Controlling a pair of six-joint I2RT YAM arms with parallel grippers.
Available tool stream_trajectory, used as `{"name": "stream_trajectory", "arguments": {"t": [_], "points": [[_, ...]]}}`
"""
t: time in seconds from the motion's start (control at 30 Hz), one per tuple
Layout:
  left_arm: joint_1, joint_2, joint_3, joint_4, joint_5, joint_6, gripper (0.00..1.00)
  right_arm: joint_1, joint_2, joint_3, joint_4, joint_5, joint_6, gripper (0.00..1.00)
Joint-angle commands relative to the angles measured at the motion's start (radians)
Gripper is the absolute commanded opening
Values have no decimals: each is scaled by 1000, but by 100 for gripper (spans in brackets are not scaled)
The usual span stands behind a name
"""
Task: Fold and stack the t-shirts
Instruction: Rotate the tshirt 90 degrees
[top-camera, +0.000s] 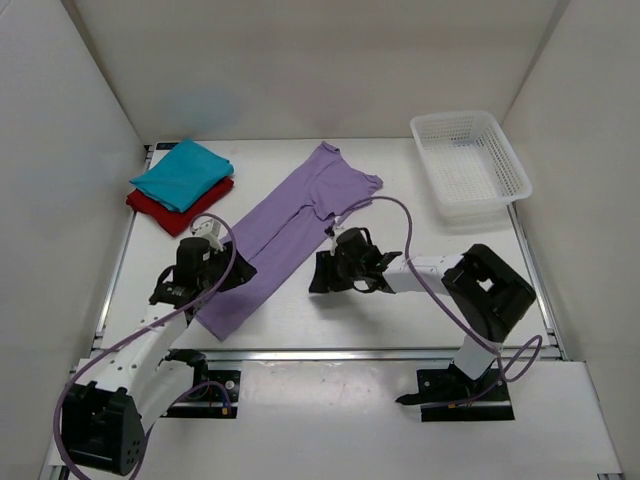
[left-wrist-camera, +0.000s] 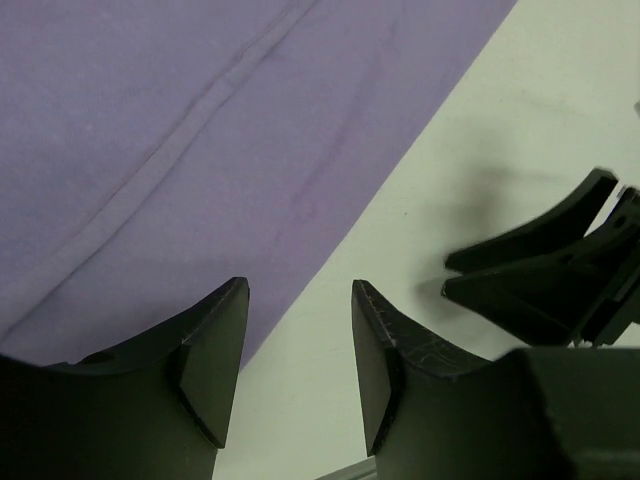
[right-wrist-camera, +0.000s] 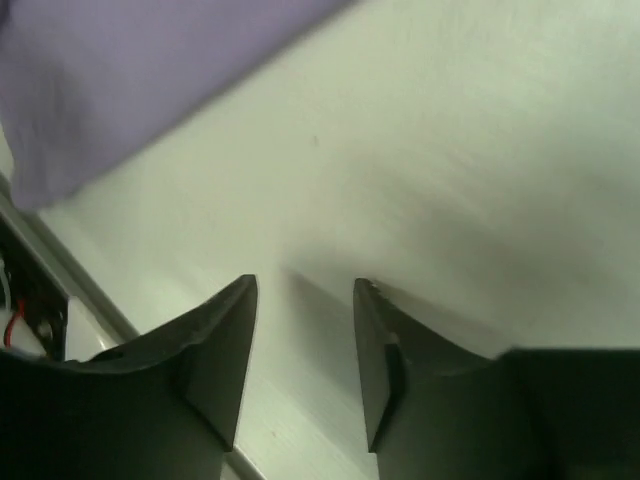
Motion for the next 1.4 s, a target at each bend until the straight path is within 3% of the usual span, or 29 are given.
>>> {"name": "stream_trajectory", "arguments": {"t": [0.0, 0.13, 0.27, 0.33, 0.37, 0.43, 0.47, 0.53, 0.63, 0.7, 0.77, 0.87, 0.97, 1.23, 1.27, 1.37], "points": [[-19, -14, 37, -7, 17, 15, 56, 24, 17, 32, 194, 73, 72, 43], [1, -41, 22, -7, 20, 13, 56, 96, 126, 64, 213, 172, 150, 49], [19, -63, 22, -16, 31, 18, 56, 159, 261, 157, 197, 216, 198, 43], [16, -61, 36, -28, 20, 21, 56, 160, 320, 216, 155, 211, 214, 36], [12, -60, 36, -33, 20, 20, 56, 156, 348, 239, 154, 199, 224, 29], [-2, -58, 31, -24, 19, 20, 56, 137, 364, 248, 146, 144, 239, 4], [-11, -57, 25, -24, 18, 18, 56, 108, 351, 219, 154, 138, 245, 0], [-30, -54, 22, -21, 6, 12, 56, 59, 264, 139, 164, 115, 221, 0], [-60, -51, 2, -10, -8, 6, 56, -109, 103, -14, 143, -11, 115, 0], [-82, -42, -13, 18, -6, -6, 57, -299, 40, -54, 38, -140, -18, 0], [-138, -25, -29, 39, -20, -23, 56, -391, 5, -51, -117, -252, -115, 1], [-197, 12, -53, 64, -31, -22, 56, -426, -99, -98, -185, -211, -146, 30], [-241, 54, -58, 65, -37, -14, 55, -429, -201, -195, -104, -214, -77, 38], [-448, 147, -89, 120, -80, -34, 58, -458, -448, -345, -225, 44, -48, 41], [-479, 179, -89, 128, -72, -42, 57, -465, -466, -376, -207, 32, -48, 38], [-553, 250, -79, 157, -63, -46, 57, -431, -401, -413, -153, -158, -22, 13]]}}
